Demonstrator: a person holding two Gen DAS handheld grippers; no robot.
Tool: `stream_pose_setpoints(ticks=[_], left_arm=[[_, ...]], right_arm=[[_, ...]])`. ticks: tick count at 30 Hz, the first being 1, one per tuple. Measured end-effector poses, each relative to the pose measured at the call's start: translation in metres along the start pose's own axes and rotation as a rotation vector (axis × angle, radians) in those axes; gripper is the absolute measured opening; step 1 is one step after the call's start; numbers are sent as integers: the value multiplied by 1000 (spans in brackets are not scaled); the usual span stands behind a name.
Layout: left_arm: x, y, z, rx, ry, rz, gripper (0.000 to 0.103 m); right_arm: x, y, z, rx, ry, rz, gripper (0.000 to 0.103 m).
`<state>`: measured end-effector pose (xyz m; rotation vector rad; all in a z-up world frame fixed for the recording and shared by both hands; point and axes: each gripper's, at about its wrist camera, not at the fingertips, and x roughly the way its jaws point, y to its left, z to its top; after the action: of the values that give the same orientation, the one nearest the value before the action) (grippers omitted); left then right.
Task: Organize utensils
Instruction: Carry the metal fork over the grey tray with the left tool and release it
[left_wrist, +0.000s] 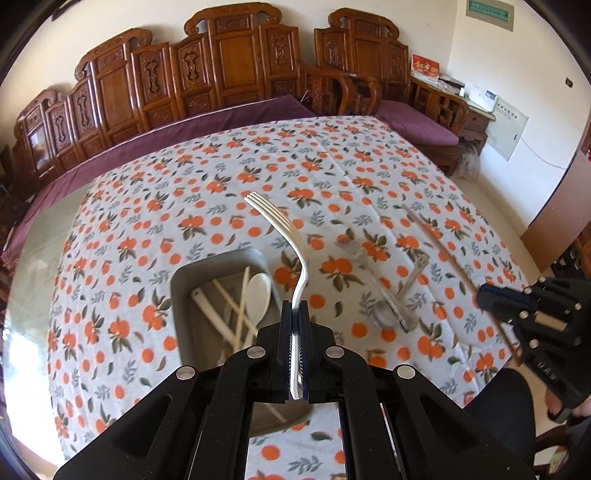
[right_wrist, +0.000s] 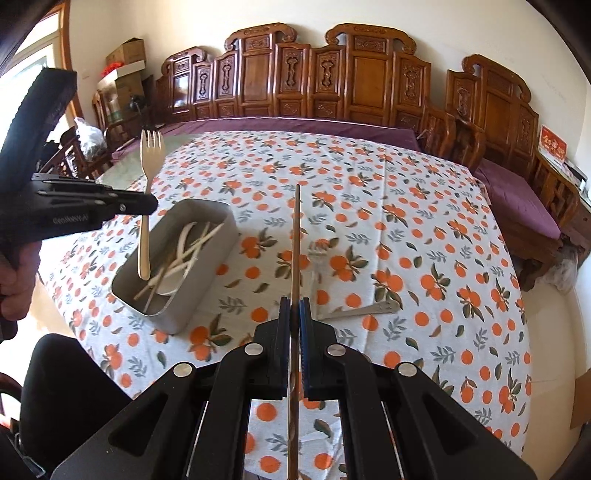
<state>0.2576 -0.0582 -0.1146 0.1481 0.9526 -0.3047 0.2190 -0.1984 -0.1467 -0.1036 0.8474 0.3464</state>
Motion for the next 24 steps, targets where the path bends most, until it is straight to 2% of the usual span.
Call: stream_pose_setpoints(ticks=[24], left_arm=[[74, 51, -36, -64, 174, 4, 2]], right_arm=[[50, 33, 17, -40, 77, 75, 6]])
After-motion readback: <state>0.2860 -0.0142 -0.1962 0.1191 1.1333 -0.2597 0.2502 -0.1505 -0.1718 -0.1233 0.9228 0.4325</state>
